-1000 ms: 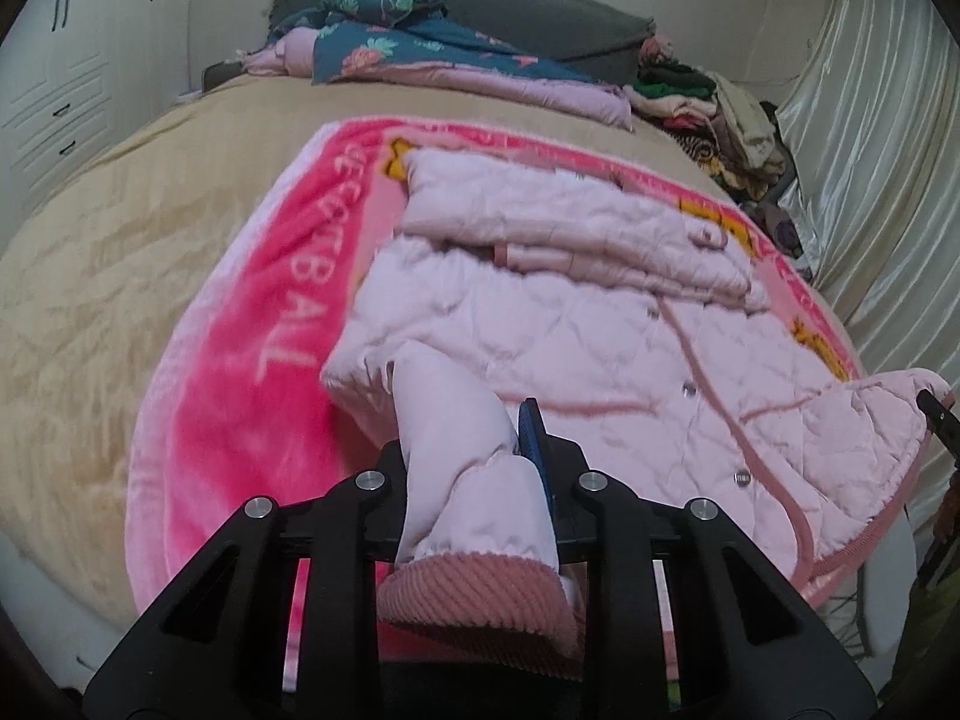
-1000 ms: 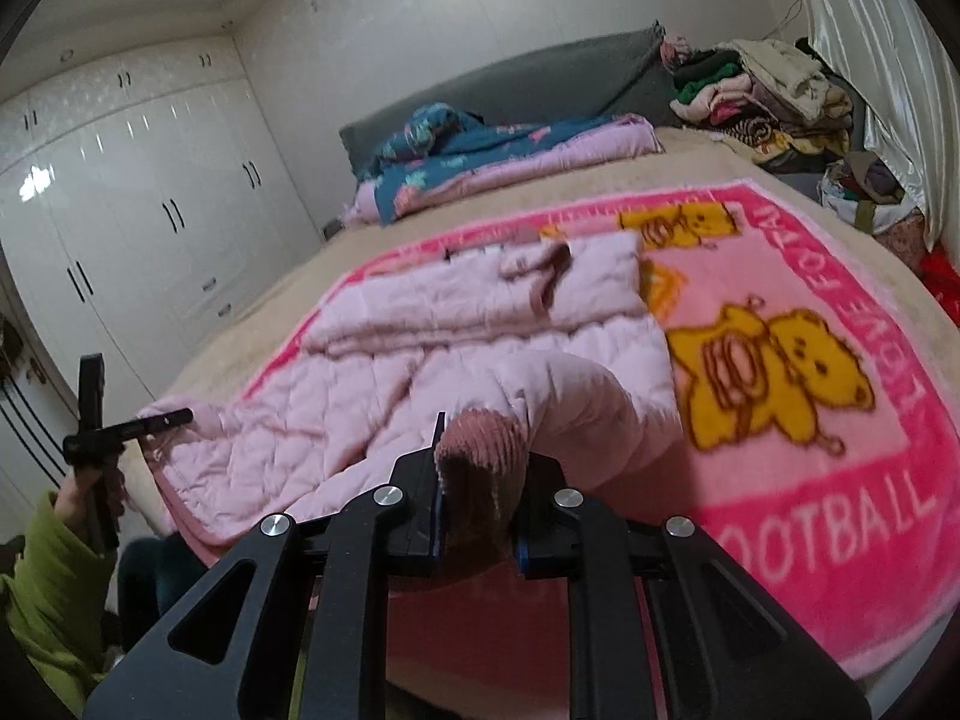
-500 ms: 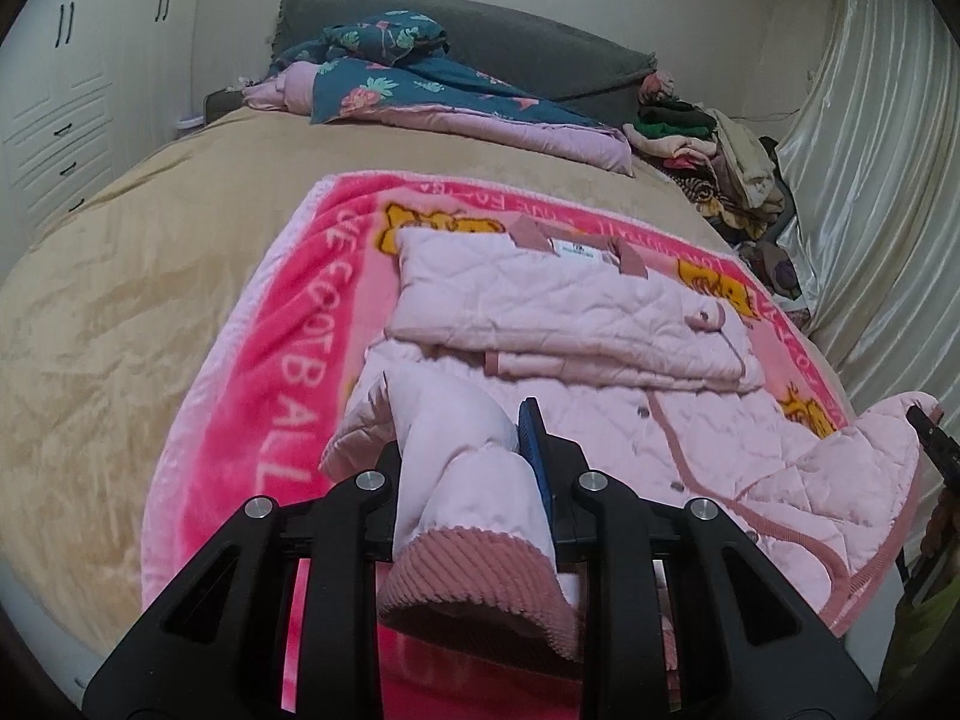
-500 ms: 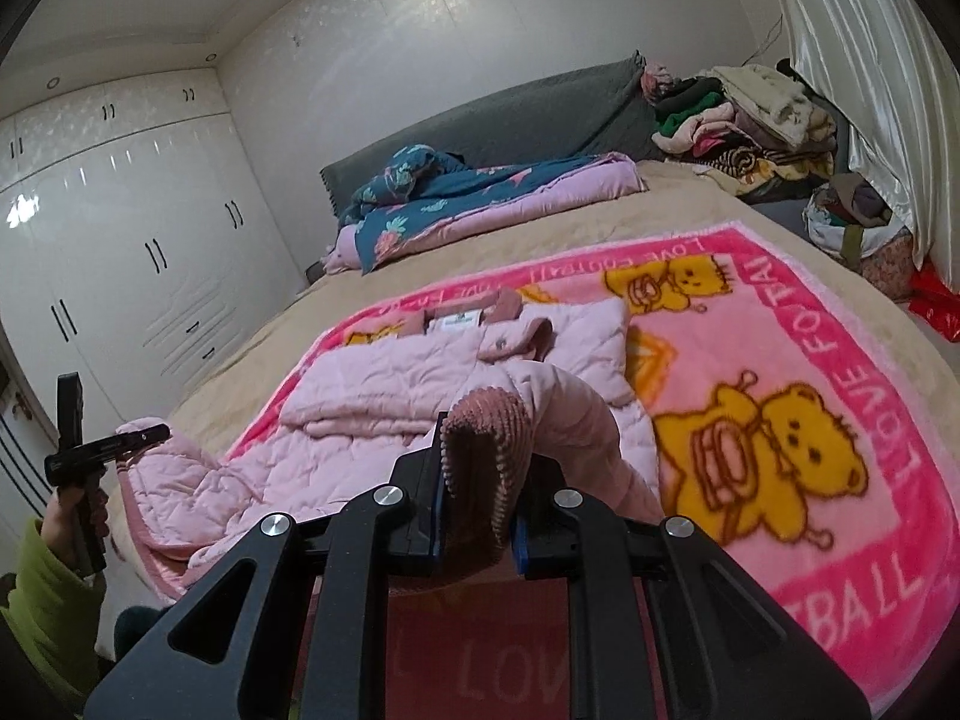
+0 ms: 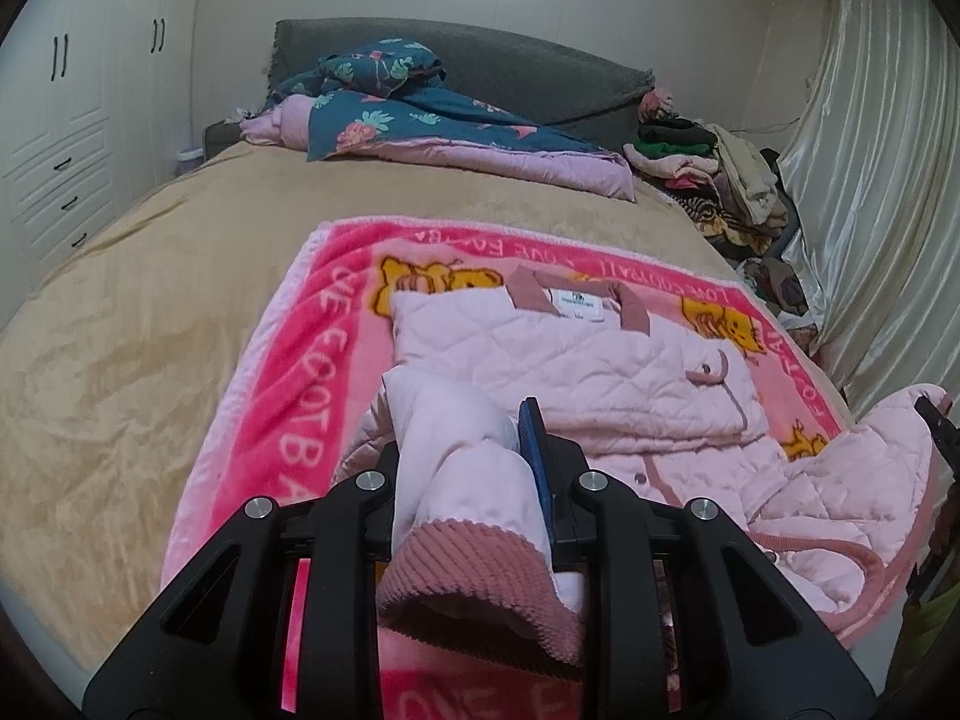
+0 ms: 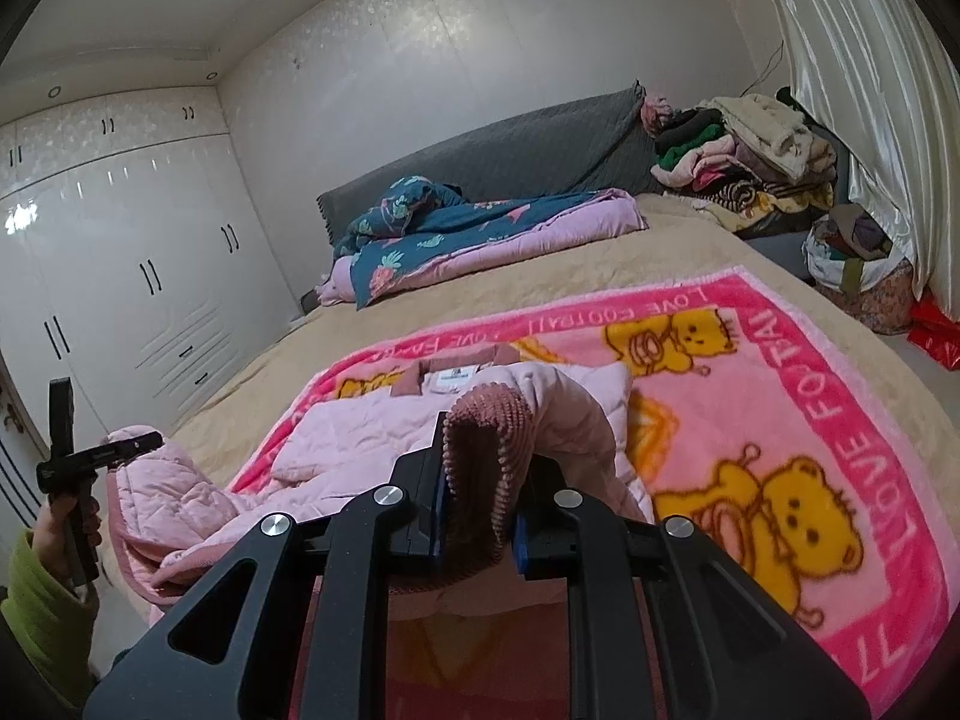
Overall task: Fold large clothes
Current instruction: 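Lift the hem with both tools and fold it over the collar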
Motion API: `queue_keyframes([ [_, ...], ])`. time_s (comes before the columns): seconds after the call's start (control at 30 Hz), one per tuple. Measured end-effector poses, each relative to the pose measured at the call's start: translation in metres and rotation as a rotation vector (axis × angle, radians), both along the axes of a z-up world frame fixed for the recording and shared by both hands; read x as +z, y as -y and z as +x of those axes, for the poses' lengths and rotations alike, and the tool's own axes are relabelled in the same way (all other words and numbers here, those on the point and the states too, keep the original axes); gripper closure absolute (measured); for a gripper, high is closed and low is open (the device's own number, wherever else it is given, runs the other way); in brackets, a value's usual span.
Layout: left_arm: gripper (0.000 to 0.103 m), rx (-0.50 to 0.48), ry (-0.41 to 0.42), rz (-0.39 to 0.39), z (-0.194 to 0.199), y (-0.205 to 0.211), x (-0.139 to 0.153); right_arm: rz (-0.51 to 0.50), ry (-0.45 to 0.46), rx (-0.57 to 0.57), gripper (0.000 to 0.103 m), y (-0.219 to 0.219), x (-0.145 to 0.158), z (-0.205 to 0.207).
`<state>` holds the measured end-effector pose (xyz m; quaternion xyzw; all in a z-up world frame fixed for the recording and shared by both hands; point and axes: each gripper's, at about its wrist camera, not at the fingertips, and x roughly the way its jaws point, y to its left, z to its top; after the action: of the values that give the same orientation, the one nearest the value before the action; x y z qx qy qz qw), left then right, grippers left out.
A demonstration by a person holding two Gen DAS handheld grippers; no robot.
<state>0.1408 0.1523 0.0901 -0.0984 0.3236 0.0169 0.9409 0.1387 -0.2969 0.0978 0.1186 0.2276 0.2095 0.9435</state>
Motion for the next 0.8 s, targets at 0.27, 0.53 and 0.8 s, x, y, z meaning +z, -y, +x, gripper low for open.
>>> queue_keyframes([
  [0.27,0.085,0.005,0.015,0.029,0.023,0.002,0.016,-0.005,0.018,-0.030,0.088,0.001,0.013,0.024],
  [0.53,0.085,0.019,0.040,0.087,0.050,0.006,0.029,0.032,0.009,-0.077,0.088,0.006,0.020,0.057],
  [0.8,0.085,0.049,0.070,0.081,0.071,-0.002,0.045,0.044,0.047,-0.096,0.089,0.004,0.040,0.085],
])
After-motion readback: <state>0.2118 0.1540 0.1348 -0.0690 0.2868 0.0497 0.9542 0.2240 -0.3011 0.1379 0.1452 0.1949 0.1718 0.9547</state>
